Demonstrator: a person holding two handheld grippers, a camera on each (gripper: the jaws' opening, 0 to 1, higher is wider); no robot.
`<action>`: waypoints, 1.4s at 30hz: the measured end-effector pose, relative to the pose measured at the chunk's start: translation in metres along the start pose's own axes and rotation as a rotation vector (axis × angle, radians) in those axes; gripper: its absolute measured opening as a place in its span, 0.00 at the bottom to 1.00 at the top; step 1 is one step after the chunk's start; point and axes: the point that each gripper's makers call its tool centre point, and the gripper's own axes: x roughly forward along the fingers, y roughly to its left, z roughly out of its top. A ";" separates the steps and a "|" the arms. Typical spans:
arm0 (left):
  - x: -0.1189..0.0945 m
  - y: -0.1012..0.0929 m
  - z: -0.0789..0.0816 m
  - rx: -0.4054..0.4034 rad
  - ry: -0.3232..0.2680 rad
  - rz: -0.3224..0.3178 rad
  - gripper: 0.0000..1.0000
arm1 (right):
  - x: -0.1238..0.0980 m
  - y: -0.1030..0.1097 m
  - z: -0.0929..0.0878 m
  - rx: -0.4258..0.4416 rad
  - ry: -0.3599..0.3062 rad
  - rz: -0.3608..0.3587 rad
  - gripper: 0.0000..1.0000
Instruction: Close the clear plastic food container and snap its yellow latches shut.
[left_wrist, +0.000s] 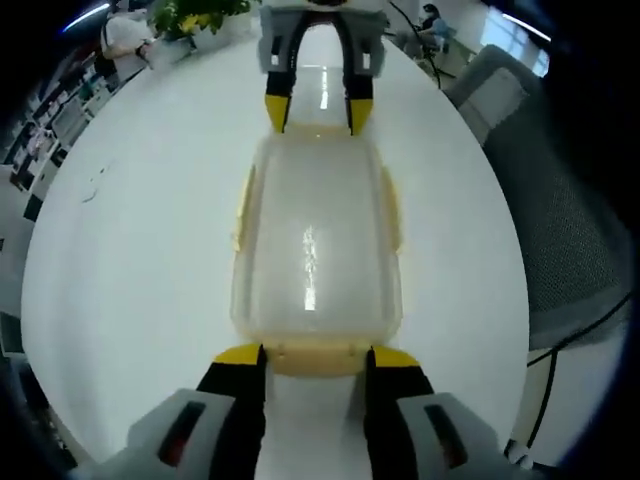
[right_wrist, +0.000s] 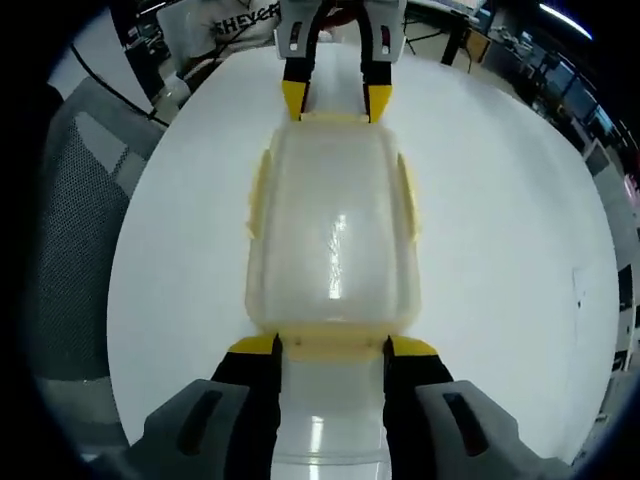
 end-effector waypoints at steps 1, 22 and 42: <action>-0.002 0.000 0.002 -0.002 -0.004 0.002 0.33 | -0.002 -0.001 0.000 0.002 -0.008 0.000 0.37; -0.041 -0.016 0.013 -0.032 -0.004 0.024 0.33 | -0.038 0.007 0.020 -0.019 -0.076 0.019 0.37; -0.070 -0.018 0.049 -0.036 -0.034 0.048 0.33 | -0.084 0.007 0.013 -0.047 -0.111 -0.005 0.37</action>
